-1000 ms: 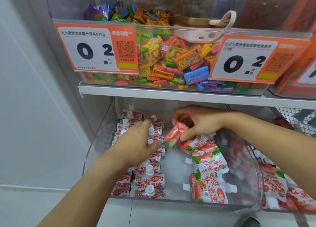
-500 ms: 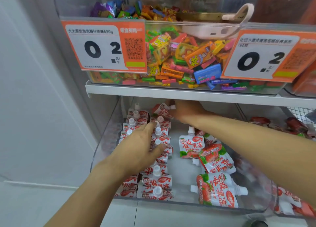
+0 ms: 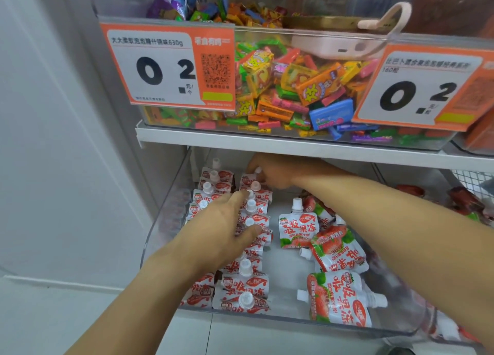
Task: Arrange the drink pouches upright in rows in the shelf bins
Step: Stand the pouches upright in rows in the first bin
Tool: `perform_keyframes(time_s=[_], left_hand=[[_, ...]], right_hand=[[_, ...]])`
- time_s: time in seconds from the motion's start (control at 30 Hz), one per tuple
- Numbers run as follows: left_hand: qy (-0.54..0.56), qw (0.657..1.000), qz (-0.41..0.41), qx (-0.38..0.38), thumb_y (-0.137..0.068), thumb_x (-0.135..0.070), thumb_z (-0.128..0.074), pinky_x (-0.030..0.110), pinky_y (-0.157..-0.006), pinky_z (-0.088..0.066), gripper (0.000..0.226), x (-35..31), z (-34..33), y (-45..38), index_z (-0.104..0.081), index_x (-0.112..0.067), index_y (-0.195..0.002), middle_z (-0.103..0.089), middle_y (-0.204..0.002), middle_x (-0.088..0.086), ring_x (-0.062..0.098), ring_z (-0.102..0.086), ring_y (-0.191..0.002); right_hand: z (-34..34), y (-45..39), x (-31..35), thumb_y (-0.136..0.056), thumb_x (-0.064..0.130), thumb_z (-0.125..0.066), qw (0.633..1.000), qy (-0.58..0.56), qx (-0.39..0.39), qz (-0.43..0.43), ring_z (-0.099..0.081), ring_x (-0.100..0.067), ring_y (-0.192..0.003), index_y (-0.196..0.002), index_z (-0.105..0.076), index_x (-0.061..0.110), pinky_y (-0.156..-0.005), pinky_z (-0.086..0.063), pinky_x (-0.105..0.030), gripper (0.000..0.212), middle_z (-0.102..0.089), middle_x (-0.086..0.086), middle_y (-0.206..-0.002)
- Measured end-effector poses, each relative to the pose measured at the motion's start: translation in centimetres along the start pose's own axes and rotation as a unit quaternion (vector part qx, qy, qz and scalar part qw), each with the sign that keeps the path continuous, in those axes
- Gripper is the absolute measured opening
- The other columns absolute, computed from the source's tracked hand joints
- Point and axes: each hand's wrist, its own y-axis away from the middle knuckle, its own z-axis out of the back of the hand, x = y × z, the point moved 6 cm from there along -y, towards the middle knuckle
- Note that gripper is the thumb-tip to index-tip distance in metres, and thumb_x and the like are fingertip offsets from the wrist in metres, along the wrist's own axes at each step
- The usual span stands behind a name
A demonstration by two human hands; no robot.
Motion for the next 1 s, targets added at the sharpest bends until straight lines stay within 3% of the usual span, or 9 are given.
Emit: perform_keyframes(time_s=[0.2,0.33,0.4,0.53,0.6,0.67,0.73,0.87,1.0], left_hand=[[-0.010,1.000,0.007,-0.005,-0.091,-0.055,-0.051,0.025,-0.099,-0.042,0.067,0.0,0.0,-0.3,-0.028,-0.026,-0.147,-0.042,-0.145,-0.005,0.014,-0.048,-0.126],[-0.019,1.000,0.014,-0.010,-0.091,-0.054,-0.052,0.025,-0.096,-0.044,0.064,-0.2,0.1,-0.3,-0.033,-0.025,-0.145,-0.045,-0.142,-0.005,0.013,-0.050,-0.122],[-0.044,0.999,0.009,-0.030,-0.091,-0.053,-0.051,0.025,-0.095,-0.044,0.058,-0.5,0.3,-0.1,-0.041,-0.023,-0.140,-0.049,-0.135,-0.004,0.013,-0.050,-0.118],[-0.086,0.993,-0.004,-0.083,-0.093,-0.047,-0.051,0.024,-0.092,-0.044,0.046,-1.9,0.6,0.2,-0.053,-0.020,-0.129,-0.057,-0.121,-0.003,0.012,-0.050,-0.111],[-0.068,0.995,0.004,-0.073,-0.092,-0.044,-0.054,0.023,-0.083,-0.048,0.041,-2.2,0.3,0.4,-0.056,-0.018,-0.123,-0.059,-0.116,-0.002,0.014,-0.057,-0.101],[-0.055,0.997,0.012,-0.057,-0.091,-0.043,-0.055,0.024,-0.079,-0.050,0.038,-2.2,0.0,0.5,-0.058,-0.018,-0.120,-0.059,-0.114,-0.002,0.015,-0.060,-0.095],[-0.053,0.997,0.016,-0.062,-0.091,-0.045,-0.056,0.027,-0.079,-0.052,0.039,-2.0,0.3,0.6,-0.058,-0.019,-0.119,-0.061,-0.112,-0.001,0.014,-0.061,-0.094],[-0.075,0.991,-0.020,-0.113,-0.090,-0.046,-0.057,0.026,-0.084,-0.051,0.041,-3.2,1.2,1.1,-0.058,-0.022,-0.123,-0.061,-0.115,-0.005,0.012,-0.061,-0.098],[-0.021,0.983,-0.123,-0.136,-0.084,-0.038,-0.067,0.014,-0.091,-0.034,0.046,-7.1,1.1,1.6,-0.054,-0.023,-0.125,-0.056,-0.116,-0.008,0.009,-0.051,-0.108]], right_hand=[[0.1,-0.4,0.5,-0.095,0.005,-0.050,0.999,0.034,0.023,-0.008,-0.057,-0.029,-0.116,-0.129,-0.061,0.014,-0.099,-0.046,-0.036,0.036,-0.059,-0.010,-0.133],[1.1,1.8,-0.1,-0.102,0.013,-0.042,0.994,-0.096,0.018,-0.050,-0.056,-0.026,-0.117,-0.135,-0.052,0.010,-0.092,-0.041,-0.025,0.034,-0.059,-0.007,-0.127],[1.8,3.0,-0.4,-0.105,0.027,-0.040,0.990,-0.117,-0.016,-0.078,-0.060,-0.022,-0.103,-0.125,-0.055,0.011,-0.080,-0.040,-0.024,0.029,-0.060,-0.003,-0.112],[1.0,3.8,0.1,-0.104,0.046,-0.037,0.981,-0.162,0.022,-0.107,-0.059,-0.019,-0.068,-0.086,-0.062,0.014,-0.060,-0.039,-0.028,0.045,-0.062,-0.008,-0.075],[1.2,4.3,0.1,-0.102,0.050,-0.039,0.975,-0.187,0.019,-0.121,-0.058,-0.023,-0.076,-0.088,-0.063,0.012,-0.064,-0.038,-0.030,0.047,-0.063,-0.009,-0.082],[1.9,6.0,-0.1,-0.100,0.052,-0.043,0.977,-0.167,0.013,-0.132,-0.061,-0.025,-0.099,-0.119,-0.059,0.013,-0.079,-0.046,-0.031,0.047,-0.063,-0.006,-0.110],[2.3,8.7,0.0,-0.096,0.052,-0.051,0.991,-0.096,0.004,-0.098,-0.058,-0.024,-0.109,-0.132,-0.050,0.017,-0.091,-0.049,-0.035,0.050,-0.059,-0.004,-0.127],[-0.6,13.3,0.8,-0.088,0.033,-0.069,0.996,0.086,0.038,-0.008,-0.051,-0.024,-0.112,-0.123,-0.055,0.019,-0.079,-0.044,-0.032,0.041,-0.050,-0.004,-0.117],[1.8,15.4,1.3,-0.083,0.016,-0.073,0.991,-0.023,-0.127,0.028,-0.054,-0.021,-0.098,-0.103,-0.056,0.029,-0.077,-0.044,-0.037,0.030,-0.049,0.005,-0.099]])
